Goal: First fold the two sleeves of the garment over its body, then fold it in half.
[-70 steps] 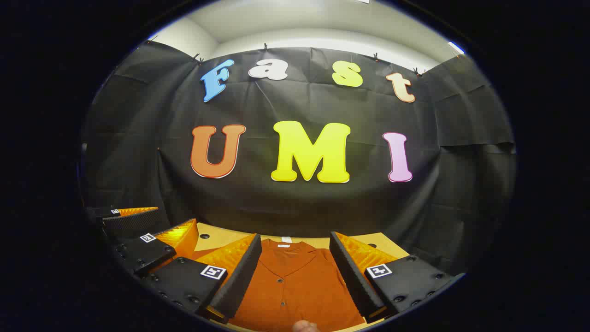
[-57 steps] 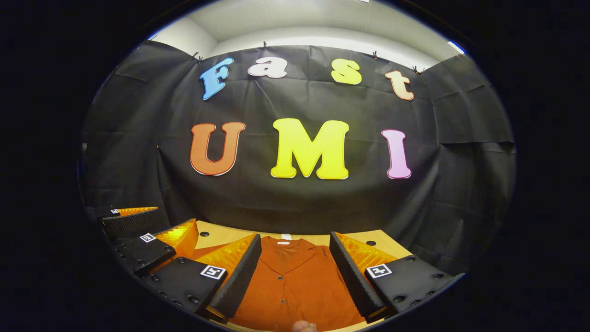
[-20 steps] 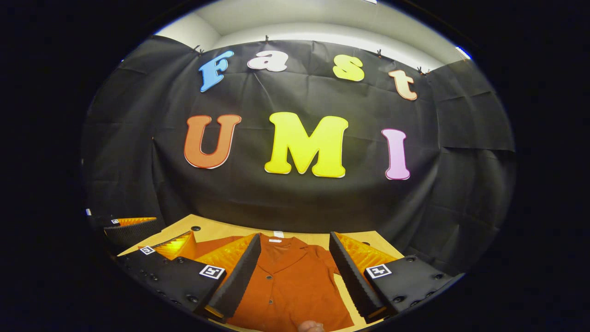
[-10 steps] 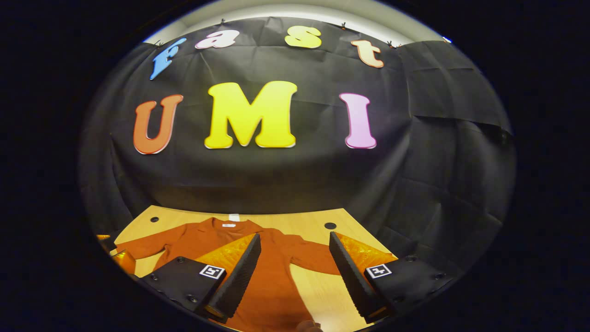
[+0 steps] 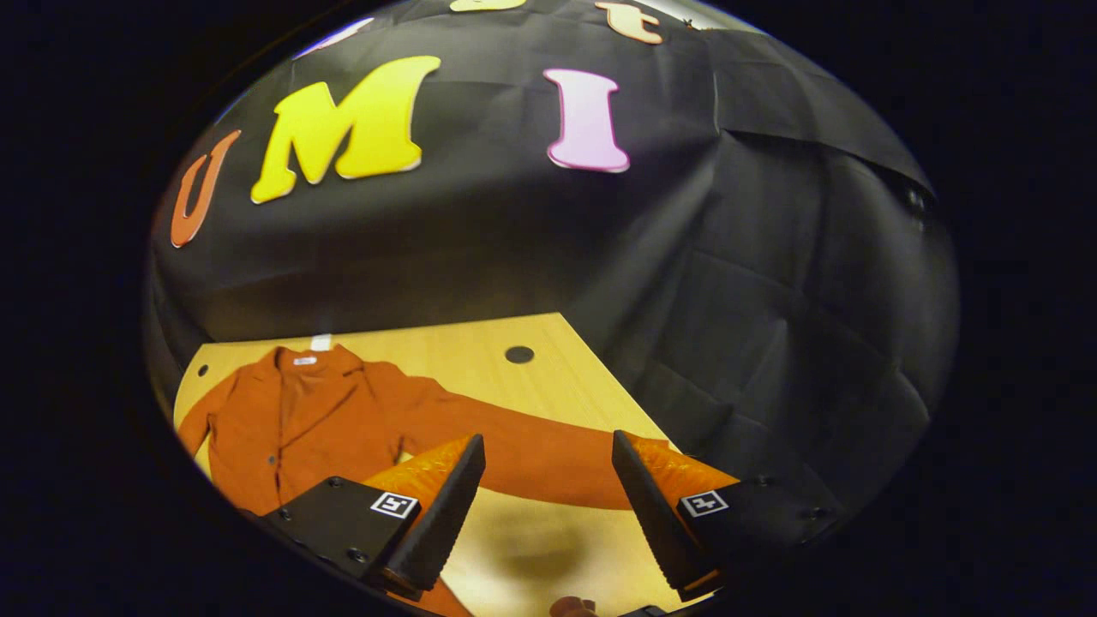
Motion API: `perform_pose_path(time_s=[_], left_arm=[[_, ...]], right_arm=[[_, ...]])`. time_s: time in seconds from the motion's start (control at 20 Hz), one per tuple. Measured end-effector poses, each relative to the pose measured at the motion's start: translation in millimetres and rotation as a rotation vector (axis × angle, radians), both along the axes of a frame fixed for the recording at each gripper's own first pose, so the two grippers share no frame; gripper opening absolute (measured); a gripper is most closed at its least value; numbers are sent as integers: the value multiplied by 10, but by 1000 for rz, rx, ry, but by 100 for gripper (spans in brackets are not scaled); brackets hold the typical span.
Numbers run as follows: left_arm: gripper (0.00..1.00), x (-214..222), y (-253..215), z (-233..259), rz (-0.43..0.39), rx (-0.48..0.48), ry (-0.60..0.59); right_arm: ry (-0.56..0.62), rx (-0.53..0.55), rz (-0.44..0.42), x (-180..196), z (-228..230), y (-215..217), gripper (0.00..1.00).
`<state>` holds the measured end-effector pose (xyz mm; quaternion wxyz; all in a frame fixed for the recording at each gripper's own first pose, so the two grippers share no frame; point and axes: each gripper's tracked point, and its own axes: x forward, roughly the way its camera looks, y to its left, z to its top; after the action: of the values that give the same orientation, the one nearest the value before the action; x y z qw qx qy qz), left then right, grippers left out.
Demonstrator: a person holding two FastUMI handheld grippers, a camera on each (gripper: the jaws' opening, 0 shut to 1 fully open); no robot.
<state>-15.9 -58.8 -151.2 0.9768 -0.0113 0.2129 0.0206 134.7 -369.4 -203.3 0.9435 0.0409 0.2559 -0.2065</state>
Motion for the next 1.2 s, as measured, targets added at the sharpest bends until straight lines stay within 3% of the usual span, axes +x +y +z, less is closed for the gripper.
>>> perform_pose_path(time_s=[0.25, 0.5, 1.0, 1.2], left_arm=[[96, -109, 48, -260, 29, 8, 75], [96, -164, 158, -442, 97, -5, 132], [100, -272, 270, -672, 157, -16, 187], [97, -421, 402, -725, 226, -47, 211]], right_arm=[[216, 120, -88, -54, -807, -793, 95], [397, 386, -161, -111, -1344, -1270, 95], [571, 619, -169, 54, -1507, -1343, 97], [645, 632, -134, -21, -1541, -1341, 89]])
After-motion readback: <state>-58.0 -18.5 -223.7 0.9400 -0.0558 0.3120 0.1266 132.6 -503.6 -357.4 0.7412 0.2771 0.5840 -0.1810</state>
